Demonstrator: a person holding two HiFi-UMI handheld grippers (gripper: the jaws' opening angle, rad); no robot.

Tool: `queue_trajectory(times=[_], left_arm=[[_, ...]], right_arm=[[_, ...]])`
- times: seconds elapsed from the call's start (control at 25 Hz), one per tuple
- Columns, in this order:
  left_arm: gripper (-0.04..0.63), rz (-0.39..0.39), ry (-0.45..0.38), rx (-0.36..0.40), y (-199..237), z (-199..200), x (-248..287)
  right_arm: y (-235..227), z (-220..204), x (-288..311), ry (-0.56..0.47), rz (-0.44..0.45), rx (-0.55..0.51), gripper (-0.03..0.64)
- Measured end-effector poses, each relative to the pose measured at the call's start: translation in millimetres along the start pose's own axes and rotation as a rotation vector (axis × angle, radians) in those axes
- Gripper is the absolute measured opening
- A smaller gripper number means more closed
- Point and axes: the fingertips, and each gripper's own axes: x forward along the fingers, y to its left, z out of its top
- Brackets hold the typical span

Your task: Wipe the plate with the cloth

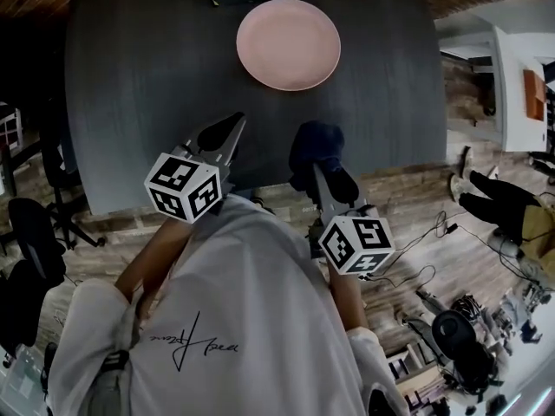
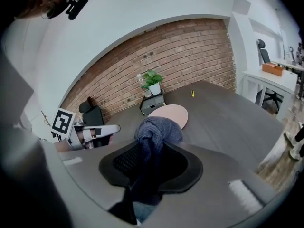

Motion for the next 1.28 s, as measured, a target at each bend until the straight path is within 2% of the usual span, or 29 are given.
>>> queue_trajectory(times=[0.2,0.32,0.4,0.44,0.6,0.8,1.12,1.28], left_arm=[[0.006,0.069,0.03,-0.04,32,15,31],[0.022,0.084,0.049,-0.097,49,16,52],[0.102,0.088,0.062,-0.143,64,17,69],[0.118,0.093,0.069,-0.165,72,17,78],[0.141,0.121,0.107,-0.238,100,8,107],[0.144,0.095,0.133,-0.337,116,-4,131],[0.132,0.081,0.121,-0.389,127,-8,141],[0.136,0.068,0.136,-0.304,127,-3,150]], right_arm=[[-22,32,34,0.017,-0.018,-0.011,0.115],[-38,48,52,0.05,-0.023,-0.021,0.115],[-43,57,72,0.087,-0.013,-0.075,0.115],[-46,62,85,0.107,-0.009,-0.115,0.115],[-48,81,131,0.157,0.004,-0.269,0.115],[-55,87,178,0.204,0.007,-0.391,0.113],[-81,94,218,0.229,-0.102,-0.467,0.112],[-94,108,235,0.227,-0.151,-0.504,0.112]])
